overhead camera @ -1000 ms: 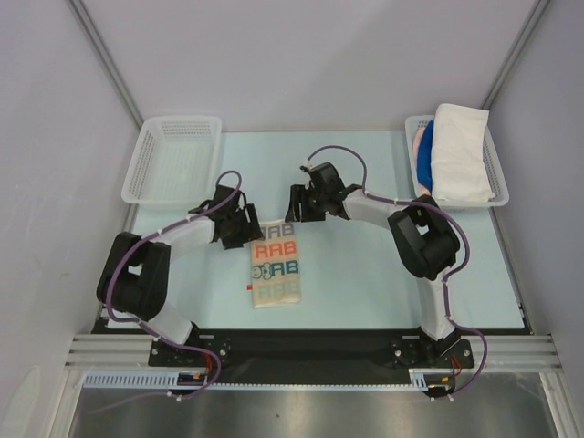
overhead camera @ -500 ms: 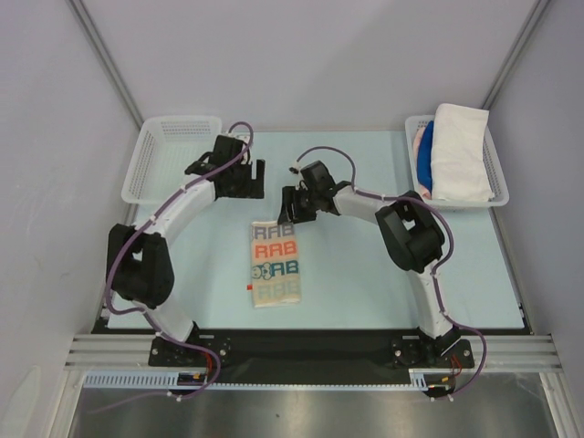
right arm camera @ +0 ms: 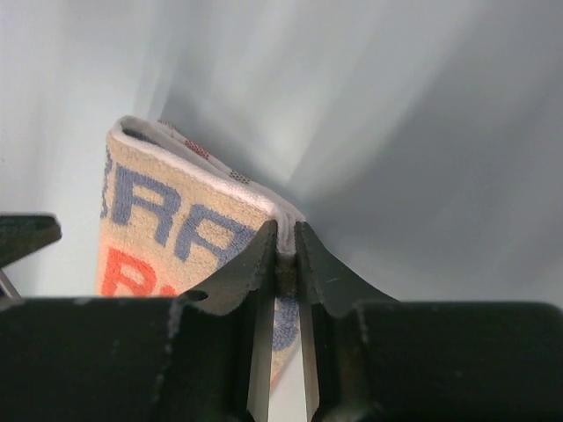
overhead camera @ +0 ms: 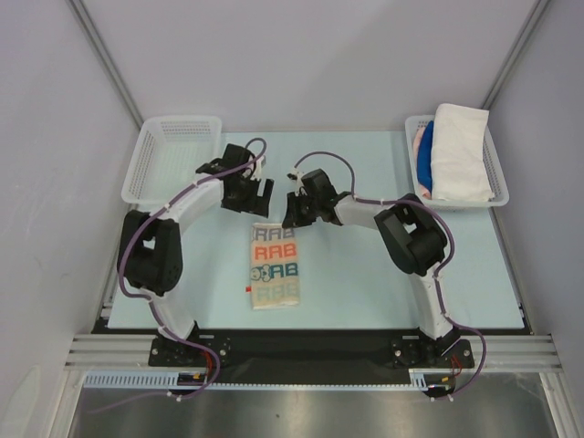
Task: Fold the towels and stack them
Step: Fold the towel, then neatly place the folded towel into the bin
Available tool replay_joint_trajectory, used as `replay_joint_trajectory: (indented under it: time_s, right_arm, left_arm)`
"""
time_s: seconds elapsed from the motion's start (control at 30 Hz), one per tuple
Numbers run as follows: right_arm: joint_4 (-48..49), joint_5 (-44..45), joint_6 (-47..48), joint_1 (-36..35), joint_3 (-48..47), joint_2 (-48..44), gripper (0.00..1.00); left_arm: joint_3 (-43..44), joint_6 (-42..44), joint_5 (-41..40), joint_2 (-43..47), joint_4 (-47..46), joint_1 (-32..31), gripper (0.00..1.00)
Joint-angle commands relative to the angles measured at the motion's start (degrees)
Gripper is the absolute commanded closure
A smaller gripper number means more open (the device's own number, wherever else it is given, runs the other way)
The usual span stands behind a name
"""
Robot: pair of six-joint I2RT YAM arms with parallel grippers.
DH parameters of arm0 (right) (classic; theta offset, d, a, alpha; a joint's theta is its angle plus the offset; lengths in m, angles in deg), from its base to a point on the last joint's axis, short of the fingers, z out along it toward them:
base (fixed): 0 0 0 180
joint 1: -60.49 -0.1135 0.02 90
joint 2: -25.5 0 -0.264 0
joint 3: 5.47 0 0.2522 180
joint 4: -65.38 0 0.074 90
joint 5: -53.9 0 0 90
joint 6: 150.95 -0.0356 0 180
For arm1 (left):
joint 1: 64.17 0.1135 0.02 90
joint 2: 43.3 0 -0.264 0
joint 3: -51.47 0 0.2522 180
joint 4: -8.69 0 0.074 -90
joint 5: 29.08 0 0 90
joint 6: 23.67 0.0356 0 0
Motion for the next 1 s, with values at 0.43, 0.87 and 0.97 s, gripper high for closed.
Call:
replay_joint_trajectory:
  time_s: [0.43,0.87,0.97]
  right_arm:
    - [6.6,3.9,0.8,-1.5,3.9,-5.2,0.83]
    - [5.6,4.7,0.1,-1.8,3.1,-5.0,0.83]
    - [5.4,4.9,0.2,-1.7,3.1,-5.0,0.83]
  left_arm:
    - [-15.9,-12.5,11.1,-0.4,-11.2,3.7,0.08]
    - [-17.3,-18.5,10.0,-4.7,-17.0,2.1,0.31]
    - [-17.7,-19.2,9.3,-5.9,-18.0,1.1,0.41]
